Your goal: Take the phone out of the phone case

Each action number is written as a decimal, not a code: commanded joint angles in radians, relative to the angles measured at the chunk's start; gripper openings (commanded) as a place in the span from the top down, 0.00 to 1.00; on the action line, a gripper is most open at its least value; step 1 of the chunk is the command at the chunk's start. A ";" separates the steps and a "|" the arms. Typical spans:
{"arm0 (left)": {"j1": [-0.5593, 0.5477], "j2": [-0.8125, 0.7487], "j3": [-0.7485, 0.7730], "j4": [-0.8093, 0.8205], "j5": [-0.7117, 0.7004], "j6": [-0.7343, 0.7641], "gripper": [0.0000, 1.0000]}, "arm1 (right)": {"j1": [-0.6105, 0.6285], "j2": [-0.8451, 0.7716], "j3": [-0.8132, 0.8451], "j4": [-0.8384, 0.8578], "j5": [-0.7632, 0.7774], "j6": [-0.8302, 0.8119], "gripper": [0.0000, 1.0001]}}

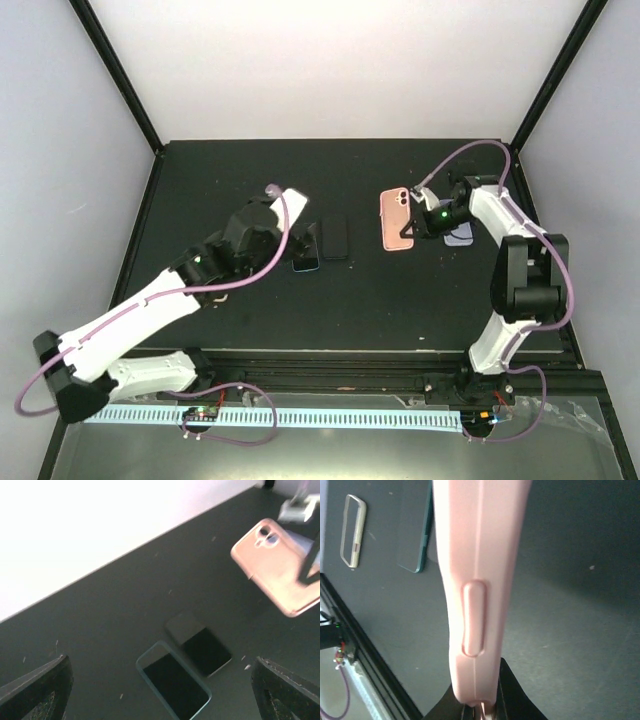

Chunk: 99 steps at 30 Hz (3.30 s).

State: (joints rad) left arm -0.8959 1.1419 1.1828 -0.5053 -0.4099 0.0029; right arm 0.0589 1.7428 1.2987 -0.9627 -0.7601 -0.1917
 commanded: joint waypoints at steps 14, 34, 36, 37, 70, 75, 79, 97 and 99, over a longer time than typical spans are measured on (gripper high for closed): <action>0.066 -0.158 -0.213 0.142 0.011 0.029 0.04 | -0.092 0.300 0.259 -0.166 0.249 -0.049 0.99; 0.043 -0.156 -0.225 0.149 -0.010 0.063 0.07 | -0.132 0.332 0.366 -0.192 0.385 -0.033 0.67; 0.043 -0.151 -0.220 0.142 -0.005 0.061 0.06 | -0.133 0.295 0.349 -0.189 0.418 -0.037 0.60; 0.042 -0.148 -0.218 0.139 -0.003 0.058 0.06 | -0.135 0.265 0.340 -0.187 0.432 -0.040 0.58; 0.114 0.530 -0.265 0.101 0.192 -0.419 0.98 | -0.128 -1.048 -0.543 0.446 0.292 0.112 0.00; 0.193 0.597 -0.207 0.127 0.178 -0.379 0.98 | -0.127 -1.044 -0.555 0.460 0.314 0.115 0.00; 0.256 0.662 -0.112 0.148 0.190 -0.338 0.98 | -0.127 -1.034 -0.556 0.461 0.321 0.111 0.00; 0.412 0.157 -0.383 -0.019 -0.021 -0.648 0.01 | -0.127 -1.052 -0.543 0.425 0.253 0.086 0.00; 0.483 0.116 -0.433 0.001 0.010 -0.686 0.01 | -0.126 -1.055 -0.542 0.421 0.251 0.082 0.00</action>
State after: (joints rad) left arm -0.5194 1.3033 0.8364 -0.4568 -0.3573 -0.5602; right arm -0.0696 0.7021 0.7490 -0.5320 -0.4854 -0.0952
